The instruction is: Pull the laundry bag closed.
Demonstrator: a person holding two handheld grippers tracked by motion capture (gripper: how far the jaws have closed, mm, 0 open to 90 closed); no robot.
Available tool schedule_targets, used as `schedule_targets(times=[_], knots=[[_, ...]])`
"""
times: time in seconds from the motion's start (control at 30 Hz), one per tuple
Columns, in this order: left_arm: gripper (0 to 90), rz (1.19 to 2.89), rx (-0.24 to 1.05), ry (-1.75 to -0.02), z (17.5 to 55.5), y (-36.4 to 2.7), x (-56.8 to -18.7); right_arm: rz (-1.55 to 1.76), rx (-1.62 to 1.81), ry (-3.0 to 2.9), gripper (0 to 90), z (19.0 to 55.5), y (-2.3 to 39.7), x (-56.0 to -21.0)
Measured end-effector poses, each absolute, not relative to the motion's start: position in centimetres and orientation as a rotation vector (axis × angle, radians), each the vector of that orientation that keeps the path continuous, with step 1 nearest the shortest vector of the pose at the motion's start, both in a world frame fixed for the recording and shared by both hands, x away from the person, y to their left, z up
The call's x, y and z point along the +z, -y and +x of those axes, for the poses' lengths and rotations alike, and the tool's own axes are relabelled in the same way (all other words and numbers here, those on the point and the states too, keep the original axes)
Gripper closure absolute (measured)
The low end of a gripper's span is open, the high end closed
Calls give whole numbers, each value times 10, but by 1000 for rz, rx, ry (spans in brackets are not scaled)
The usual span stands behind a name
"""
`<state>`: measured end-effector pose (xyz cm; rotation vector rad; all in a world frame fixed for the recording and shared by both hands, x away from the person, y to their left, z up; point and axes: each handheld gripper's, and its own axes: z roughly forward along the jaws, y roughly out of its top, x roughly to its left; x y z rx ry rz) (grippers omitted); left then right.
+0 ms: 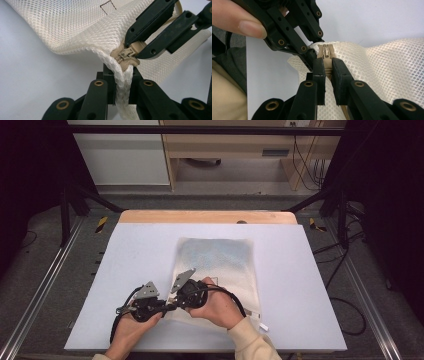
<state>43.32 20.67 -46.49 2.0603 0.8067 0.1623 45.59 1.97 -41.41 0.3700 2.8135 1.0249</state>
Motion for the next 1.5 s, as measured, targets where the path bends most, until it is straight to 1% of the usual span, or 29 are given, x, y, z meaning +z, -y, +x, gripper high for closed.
schedule_targets(times=[1.0, 1.23, 1.5], knots=[[828, 2062, 169, -792, 432, -207, -461, 389, 983, -2821, 824, 455, -12, -416], [830, 2056, 151, -799, 433, -209, -461, 393, 979, -2808, 825, 455, -13, -417], [829, 2103, 142, -789, 433, -206, -465, 388, 938, -2808, 825, 454, -15, -421]])
